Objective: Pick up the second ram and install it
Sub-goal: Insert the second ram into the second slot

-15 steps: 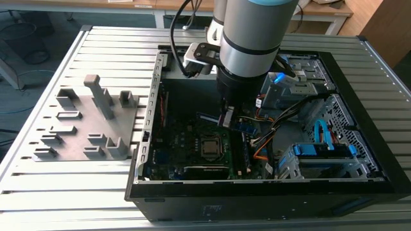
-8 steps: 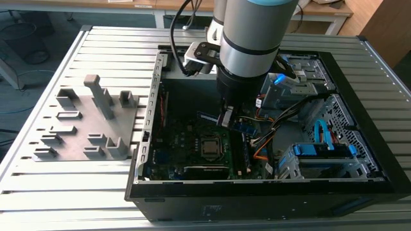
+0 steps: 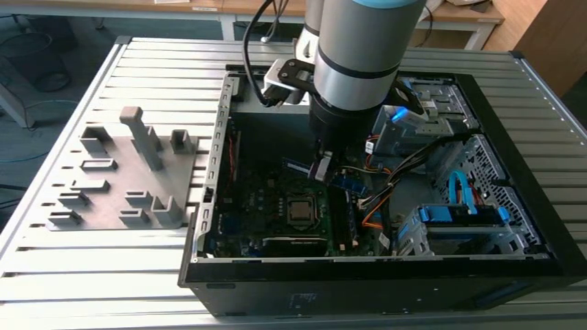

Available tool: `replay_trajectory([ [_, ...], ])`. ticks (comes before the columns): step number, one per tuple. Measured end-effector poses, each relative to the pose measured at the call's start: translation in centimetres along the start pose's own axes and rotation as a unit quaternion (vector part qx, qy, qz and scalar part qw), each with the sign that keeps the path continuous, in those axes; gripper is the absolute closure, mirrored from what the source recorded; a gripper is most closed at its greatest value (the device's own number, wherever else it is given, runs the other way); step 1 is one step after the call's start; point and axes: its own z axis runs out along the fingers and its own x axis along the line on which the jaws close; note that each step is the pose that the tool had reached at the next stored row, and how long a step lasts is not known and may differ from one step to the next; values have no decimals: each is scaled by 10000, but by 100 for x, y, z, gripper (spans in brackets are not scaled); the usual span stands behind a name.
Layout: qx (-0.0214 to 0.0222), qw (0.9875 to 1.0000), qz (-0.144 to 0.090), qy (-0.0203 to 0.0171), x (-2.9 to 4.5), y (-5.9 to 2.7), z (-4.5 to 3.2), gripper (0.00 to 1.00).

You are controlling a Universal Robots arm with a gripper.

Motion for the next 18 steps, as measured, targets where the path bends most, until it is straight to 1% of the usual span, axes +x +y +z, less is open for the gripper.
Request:
replay_trajectory([
  [8,12,9998,185,-6,0,0,1,86],
  [18,26,9992,396,-12,0,0,3,86],
])
